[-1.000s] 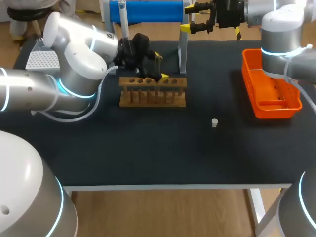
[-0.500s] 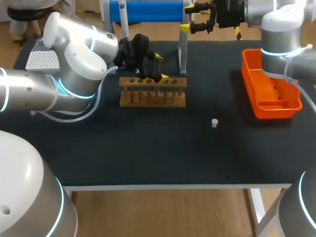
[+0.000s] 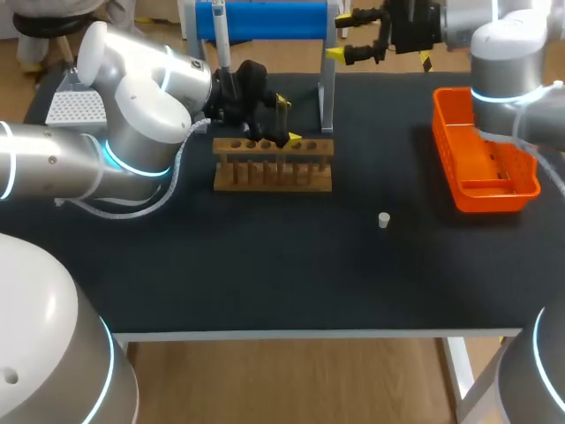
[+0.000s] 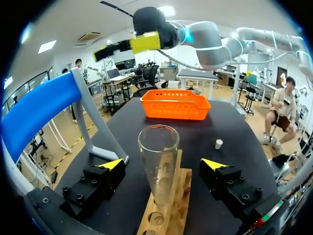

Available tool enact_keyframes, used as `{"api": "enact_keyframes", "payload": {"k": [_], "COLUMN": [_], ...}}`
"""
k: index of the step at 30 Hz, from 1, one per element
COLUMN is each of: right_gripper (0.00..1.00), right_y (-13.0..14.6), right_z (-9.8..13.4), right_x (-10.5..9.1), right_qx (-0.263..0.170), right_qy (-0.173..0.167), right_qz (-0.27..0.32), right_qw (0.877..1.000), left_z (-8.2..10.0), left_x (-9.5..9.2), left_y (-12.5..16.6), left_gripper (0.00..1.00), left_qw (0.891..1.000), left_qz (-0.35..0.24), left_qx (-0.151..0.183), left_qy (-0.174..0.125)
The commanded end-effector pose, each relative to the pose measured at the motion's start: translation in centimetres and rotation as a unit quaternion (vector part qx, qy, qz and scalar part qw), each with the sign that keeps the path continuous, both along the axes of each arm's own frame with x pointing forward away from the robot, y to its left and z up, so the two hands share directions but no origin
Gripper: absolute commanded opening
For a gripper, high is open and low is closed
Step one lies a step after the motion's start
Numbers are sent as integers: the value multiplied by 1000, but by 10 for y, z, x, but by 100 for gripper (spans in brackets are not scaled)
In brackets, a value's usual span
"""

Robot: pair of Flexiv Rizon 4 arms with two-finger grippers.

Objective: Invert the test tube, pick up the pipette, mount the tip to pipette, aspirate from beaker and dispense into the tube, eject the tip, return the pipette, and cap with the stopper.

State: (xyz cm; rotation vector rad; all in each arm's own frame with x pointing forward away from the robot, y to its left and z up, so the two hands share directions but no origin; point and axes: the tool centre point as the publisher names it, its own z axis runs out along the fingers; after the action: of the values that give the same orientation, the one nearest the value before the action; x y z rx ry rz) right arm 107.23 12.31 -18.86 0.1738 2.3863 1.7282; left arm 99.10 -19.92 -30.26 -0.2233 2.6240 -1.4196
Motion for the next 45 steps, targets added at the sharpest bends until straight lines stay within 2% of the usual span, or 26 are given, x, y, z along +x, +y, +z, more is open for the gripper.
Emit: {"api": "enact_keyframes", "payload": {"k": [1,8,15,21,24,28,29,45], "right_gripper": [100,100,100,100,100,100,100,100], "right_y": [-47,-121,-180,-195,-195,-190,-187,-187], "right_z": [5,7,-18,-44,-53,-71,-77,-77], "right_x": [-36,-82,-131,-167,-185,-203,-205,-205], "right_qx": [-13,-24,-31,-40,-45,-64,-75,-75], "right_qy": [-5,-11,20,44,41,53,56,56], "right_qz": [-10,-23,-70,-106,-122,-141,-139,-139], "right_qw": [1000,999,997,993,991,987,986,986], "left_z": [0,0,0,0,0,0,0,0], "left_x": [0,0,0,0,0,0,0,0], "left_y": [0,0,0,0,0,0,0,0], "left_gripper": [100,100,100,100,100,100,100,100], "left_qw": [1000,1000,1000,1000,1000,1000,1000,1000], "left_qz": [0,0,0,0,0,0,0,0], "left_qx": [1,1,1,1,1,1,1,1], "left_qy": [1,1,1,1,1,1,1,1]}}
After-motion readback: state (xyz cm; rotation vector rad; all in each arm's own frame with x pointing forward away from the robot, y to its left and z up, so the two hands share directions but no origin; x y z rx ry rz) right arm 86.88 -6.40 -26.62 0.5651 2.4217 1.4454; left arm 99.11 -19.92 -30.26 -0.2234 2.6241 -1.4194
